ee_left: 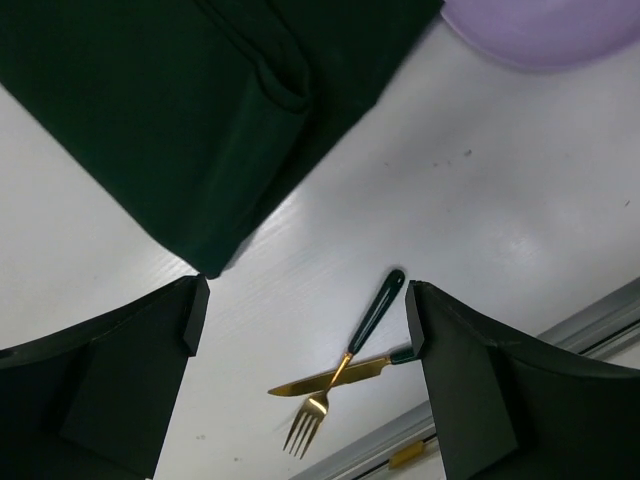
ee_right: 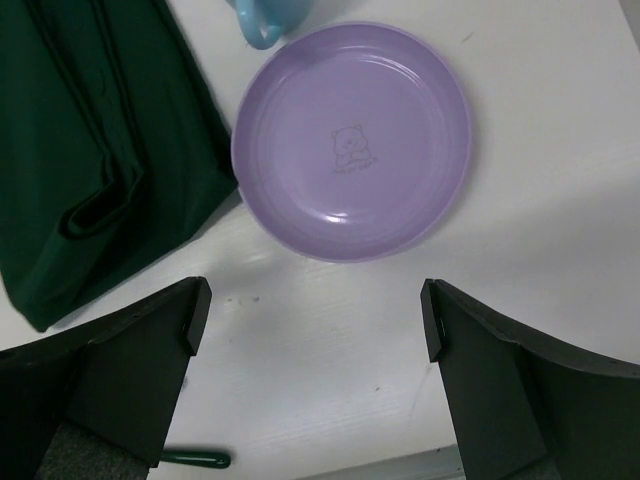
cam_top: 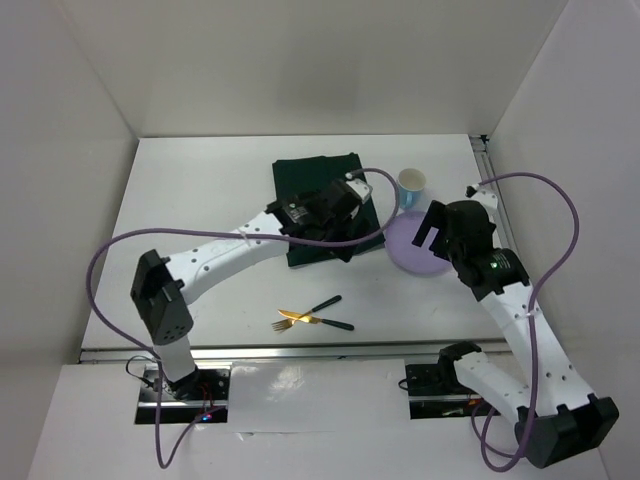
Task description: Set the dinner table for one person
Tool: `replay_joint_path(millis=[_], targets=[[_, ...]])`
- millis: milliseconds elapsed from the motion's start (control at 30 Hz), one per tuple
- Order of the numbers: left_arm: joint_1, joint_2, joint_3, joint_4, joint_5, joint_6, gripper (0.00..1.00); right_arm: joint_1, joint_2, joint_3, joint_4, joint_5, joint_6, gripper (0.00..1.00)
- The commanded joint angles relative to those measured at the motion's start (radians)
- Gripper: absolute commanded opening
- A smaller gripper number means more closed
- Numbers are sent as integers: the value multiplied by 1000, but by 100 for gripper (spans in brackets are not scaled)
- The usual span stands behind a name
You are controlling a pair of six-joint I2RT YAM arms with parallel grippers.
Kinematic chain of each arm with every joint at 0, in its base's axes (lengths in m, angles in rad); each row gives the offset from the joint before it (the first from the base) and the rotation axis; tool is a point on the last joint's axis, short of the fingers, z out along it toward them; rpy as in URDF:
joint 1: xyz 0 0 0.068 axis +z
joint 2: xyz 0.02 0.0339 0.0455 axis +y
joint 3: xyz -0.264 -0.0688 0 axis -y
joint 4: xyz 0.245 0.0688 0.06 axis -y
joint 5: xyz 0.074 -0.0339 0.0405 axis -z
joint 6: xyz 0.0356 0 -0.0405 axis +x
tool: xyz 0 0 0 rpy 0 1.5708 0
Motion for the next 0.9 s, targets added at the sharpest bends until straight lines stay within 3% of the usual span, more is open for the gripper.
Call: replay_joint_path(millis=[0,267,600,867], targets=[[-24,66,47,-12,-19,-28,100,-5,-61,-25,-6,-48,21,100],[-29,262,183,-58,-185,-18,100,-14,-47,-14,-27,-85,50,100],[91,329,182,-2,12,-7,100,-14,-29,-5,0,-105,50,100],[129,403,239,-20,128,2,93,-14,-29,-5,0,-105,50,100]])
